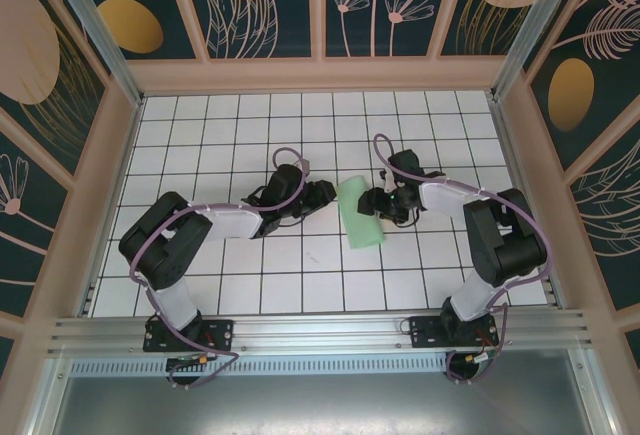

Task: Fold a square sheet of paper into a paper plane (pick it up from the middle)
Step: Fold the square sheet of paper in half at the center of the table.

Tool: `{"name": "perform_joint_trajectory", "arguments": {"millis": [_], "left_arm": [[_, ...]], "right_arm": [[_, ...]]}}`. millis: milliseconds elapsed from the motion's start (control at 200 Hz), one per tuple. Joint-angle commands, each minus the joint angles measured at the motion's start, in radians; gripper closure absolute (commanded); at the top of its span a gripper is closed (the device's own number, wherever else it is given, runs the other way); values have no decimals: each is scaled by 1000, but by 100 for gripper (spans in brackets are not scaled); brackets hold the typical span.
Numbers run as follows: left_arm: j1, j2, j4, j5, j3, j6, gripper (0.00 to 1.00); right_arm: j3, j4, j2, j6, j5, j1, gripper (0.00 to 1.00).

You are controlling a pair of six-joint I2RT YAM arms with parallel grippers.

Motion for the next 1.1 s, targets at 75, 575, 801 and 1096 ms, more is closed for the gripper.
{"name": "perform_joint_trajectory", "arguments": {"millis": [75, 575, 801, 1096], "left_arm": [[-2, 25, 24, -8, 30, -28, 62], [-1, 57, 15, 14, 61, -26, 67], [-2, 65, 9, 18, 66, -27, 67], [-2, 80, 4, 32, 79, -27, 67]], "right_arm": [[27, 2, 43, 35, 55, 32, 31], [26, -5, 48, 28, 67, 69, 28], [36, -18, 56, -2, 50, 71, 27], [35, -24, 71, -5, 90, 72, 26]]}}
